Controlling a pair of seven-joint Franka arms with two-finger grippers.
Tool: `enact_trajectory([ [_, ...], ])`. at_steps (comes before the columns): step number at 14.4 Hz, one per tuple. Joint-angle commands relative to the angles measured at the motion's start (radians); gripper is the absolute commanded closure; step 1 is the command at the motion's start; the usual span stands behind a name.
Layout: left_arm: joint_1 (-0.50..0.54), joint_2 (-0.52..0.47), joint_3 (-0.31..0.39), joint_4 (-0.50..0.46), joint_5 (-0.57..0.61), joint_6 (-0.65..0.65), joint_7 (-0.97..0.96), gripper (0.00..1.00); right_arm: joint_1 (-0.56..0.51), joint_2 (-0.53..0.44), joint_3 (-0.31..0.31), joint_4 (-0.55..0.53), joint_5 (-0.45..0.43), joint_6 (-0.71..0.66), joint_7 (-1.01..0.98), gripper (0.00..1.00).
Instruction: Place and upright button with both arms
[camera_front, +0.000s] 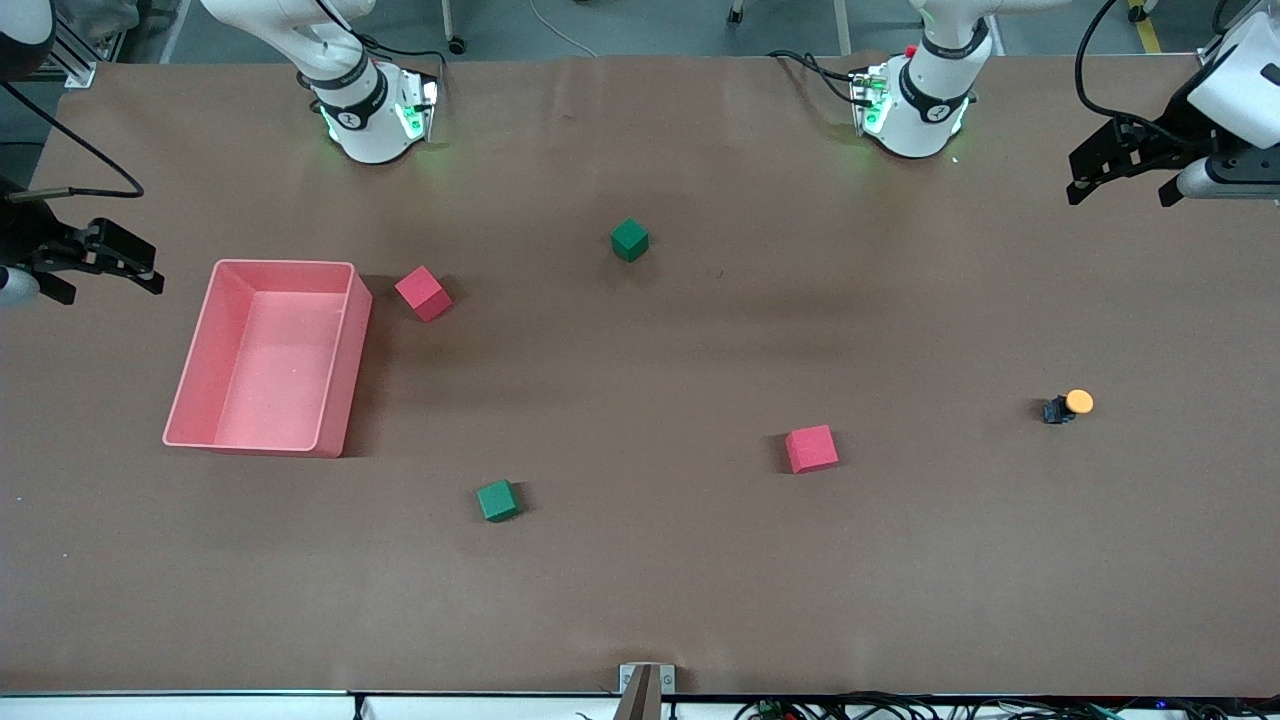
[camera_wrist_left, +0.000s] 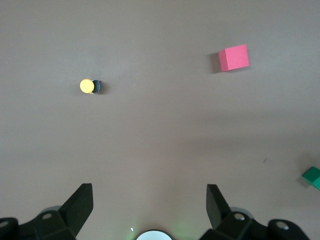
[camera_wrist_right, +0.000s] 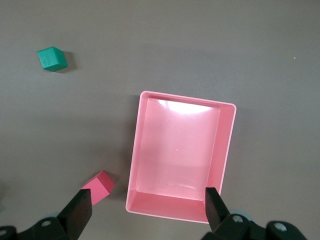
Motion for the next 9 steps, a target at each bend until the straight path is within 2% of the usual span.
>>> enact_trajectory([
  [1,0.005,-0.024,-0.003,-0.014,-0.015,-0.016,0.003,0.0,-0.002,-0.013,0.005,-0.01,-0.013,0.006,-0.005,0.0],
  [9,0.005,-0.025,0.001,-0.009,-0.009,-0.043,0.052,0.0,-0.002,-0.014,0.005,-0.01,-0.013,-0.003,-0.005,0.0],
])
